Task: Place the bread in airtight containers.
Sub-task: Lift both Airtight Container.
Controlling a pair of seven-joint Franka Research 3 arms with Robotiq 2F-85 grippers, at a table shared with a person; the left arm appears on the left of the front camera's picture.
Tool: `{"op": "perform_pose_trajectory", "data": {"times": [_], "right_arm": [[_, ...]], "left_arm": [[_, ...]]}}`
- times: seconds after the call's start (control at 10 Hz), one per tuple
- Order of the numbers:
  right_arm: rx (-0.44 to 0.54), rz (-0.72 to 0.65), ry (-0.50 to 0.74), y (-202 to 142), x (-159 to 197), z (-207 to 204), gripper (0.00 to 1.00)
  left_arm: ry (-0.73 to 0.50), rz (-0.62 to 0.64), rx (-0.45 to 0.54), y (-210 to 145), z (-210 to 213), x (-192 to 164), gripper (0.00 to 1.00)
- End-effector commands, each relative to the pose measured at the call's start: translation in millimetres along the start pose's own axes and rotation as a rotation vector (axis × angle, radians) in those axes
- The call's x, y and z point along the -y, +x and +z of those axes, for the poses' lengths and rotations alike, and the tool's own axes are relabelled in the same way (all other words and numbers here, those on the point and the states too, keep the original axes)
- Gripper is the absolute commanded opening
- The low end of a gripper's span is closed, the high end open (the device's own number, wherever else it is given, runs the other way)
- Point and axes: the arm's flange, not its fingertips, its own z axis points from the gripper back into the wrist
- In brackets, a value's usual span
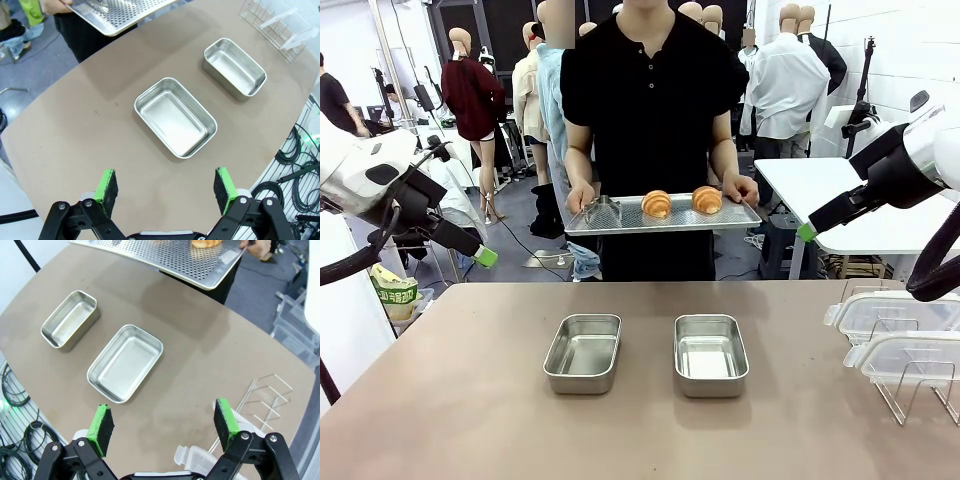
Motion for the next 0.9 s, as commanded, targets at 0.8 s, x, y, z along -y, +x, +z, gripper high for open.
{"op": "perform_pose_trajectory", "data": {"times": [0.8], "right_arm": [[-0.031,-0.079,0.072,7.5,-12.8,-18.0,1.0]], "left_arm": [[-0.018,0.036,-0.013,6.7,-17.7,3.5,1.0]]}}
